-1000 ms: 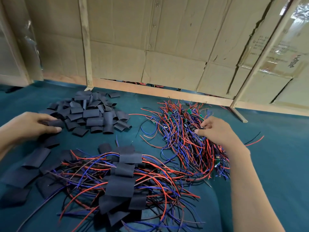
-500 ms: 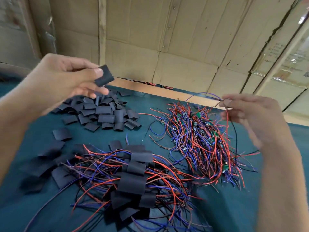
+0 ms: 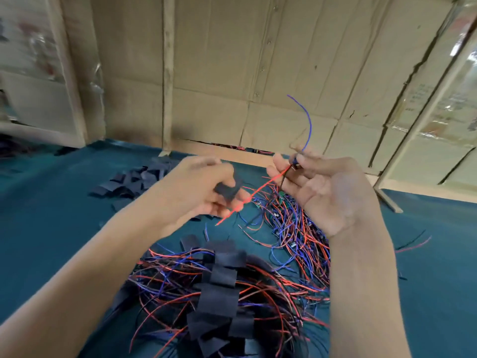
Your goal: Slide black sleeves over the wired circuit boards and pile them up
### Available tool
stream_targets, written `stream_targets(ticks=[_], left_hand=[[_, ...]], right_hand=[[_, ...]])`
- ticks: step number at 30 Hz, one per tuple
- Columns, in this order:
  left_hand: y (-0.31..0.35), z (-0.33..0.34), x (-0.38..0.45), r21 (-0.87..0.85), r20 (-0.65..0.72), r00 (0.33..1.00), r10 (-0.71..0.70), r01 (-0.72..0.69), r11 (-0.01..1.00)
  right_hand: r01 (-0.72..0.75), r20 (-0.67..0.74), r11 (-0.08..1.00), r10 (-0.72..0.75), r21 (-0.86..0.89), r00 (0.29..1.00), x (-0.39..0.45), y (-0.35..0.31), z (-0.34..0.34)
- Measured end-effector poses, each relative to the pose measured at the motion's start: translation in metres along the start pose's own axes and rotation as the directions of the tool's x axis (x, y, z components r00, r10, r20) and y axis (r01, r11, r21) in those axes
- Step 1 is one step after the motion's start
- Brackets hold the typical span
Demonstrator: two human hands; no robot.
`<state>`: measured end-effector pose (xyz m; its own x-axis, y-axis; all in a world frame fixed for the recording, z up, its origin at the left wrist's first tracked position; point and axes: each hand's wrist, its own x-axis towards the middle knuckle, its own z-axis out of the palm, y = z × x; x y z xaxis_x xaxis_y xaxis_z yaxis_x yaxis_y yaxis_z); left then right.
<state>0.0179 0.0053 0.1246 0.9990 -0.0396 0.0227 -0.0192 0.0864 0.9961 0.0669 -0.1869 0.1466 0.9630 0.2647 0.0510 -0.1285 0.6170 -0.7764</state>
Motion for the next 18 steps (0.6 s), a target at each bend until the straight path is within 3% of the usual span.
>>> stream_targets(ticks=[3, 6, 8, 10, 12, 16, 18], left_hand=[[-0.005, 0.003, -0.001, -0.205, -0.022, 0.999, -0.041, 0.035, 0.978], [-0.010, 0.010, -0.004, -0.268, 0.034, 0.999, -0.034, 0.042, 0.962], [-0.009, 0.016, -0.006, -0.193, 0.152, 0.985, -0.077, 0.106, 0.975], [-0.007, 0.019, -0.010, -0.013, 0.304, 0.941, -0.152, 0.164, 0.986], [-0.008, 0.022, -0.015, 0.148, 0.390, 0.908, -0.150, 0.099, 0.984], [-0.007, 0.018, -0.021, 0.219, 0.356, 0.934, -0.024, -0.059, 0.974], [-0.001, 0.015, -0.022, 0.177, 0.268, 0.961, 0.075, -0.125, 0.976]], right_hand=[[0.031, -0.090, 0.996, -0.023, 0.084, 0.996, 0.002, 0.006, 0.007], [0.159, -0.201, 0.973, -0.124, 0.167, 0.972, 0.000, 0.009, 0.014], [0.178, -0.206, 0.954, -0.129, 0.240, 0.970, -0.003, 0.013, 0.022], [0.138, -0.183, 0.951, -0.090, 0.275, 0.979, -0.007, 0.019, 0.030], [0.116, -0.192, 0.958, -0.066, 0.263, 0.979, -0.007, 0.025, 0.037], [0.151, -0.190, 0.960, -0.107, 0.235, 0.976, -0.007, 0.028, 0.038], [0.113, -0.114, 0.993, -0.109, 0.032, 0.987, -0.008, 0.024, 0.034]])
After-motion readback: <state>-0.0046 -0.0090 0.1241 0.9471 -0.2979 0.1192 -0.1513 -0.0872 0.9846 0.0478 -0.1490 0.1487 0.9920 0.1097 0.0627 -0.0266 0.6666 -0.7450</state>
